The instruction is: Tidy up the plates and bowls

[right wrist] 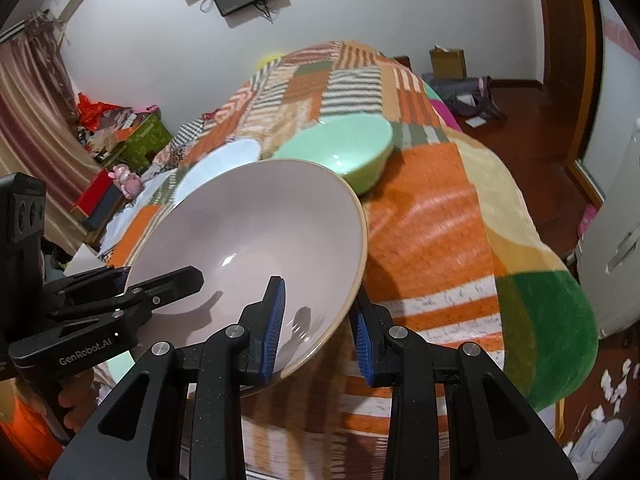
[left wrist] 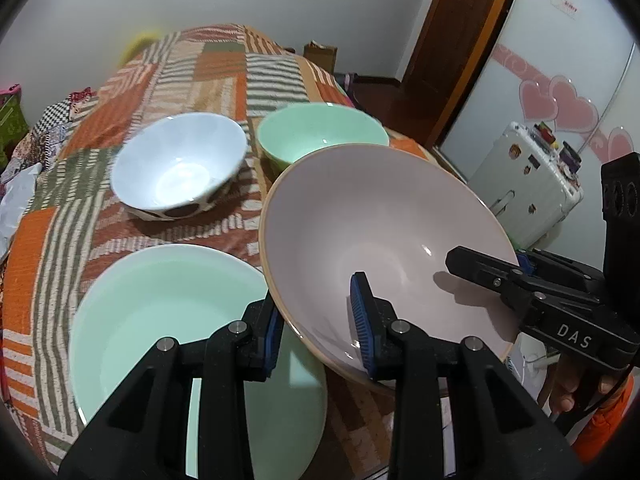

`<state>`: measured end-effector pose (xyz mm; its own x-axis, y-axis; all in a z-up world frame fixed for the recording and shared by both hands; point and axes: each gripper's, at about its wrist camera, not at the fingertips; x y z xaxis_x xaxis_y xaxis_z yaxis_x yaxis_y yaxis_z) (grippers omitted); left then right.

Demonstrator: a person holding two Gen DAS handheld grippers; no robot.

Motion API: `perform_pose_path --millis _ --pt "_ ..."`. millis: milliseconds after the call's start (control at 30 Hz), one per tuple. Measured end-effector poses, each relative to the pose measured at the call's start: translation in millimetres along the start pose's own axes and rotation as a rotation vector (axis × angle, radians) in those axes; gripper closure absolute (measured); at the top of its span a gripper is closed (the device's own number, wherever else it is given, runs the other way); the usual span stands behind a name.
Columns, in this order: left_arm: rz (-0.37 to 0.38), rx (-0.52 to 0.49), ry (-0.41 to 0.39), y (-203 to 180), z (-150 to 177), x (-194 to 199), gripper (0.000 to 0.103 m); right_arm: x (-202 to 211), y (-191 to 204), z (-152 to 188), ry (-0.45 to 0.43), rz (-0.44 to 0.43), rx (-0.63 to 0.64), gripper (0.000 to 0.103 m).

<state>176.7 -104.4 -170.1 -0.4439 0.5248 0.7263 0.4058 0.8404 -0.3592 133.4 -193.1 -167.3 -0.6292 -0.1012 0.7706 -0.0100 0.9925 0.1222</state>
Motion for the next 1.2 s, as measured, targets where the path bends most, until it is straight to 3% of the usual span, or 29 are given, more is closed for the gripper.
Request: perform_pose_path --millis 433,1200 --pt "-0.028 0.04 -0.101 25 10 60 0.071 12 51 -9 -0.057 -0.039 0.069 0.074" --pt "-0.193 0.204 -0.228 112 64 159 0.071 -4 177 -5 -0.045 -0.195 0.279 0.074"
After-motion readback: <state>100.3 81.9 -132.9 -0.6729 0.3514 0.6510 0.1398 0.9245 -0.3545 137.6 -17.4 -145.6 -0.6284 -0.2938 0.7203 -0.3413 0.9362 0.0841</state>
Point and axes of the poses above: each gripper's, at about its wrist camera, not at the fingertips, and x roughly against the way its jaws point, y to its left, z to its underside, and after that the axes turned 13 degrees about z, right-handed
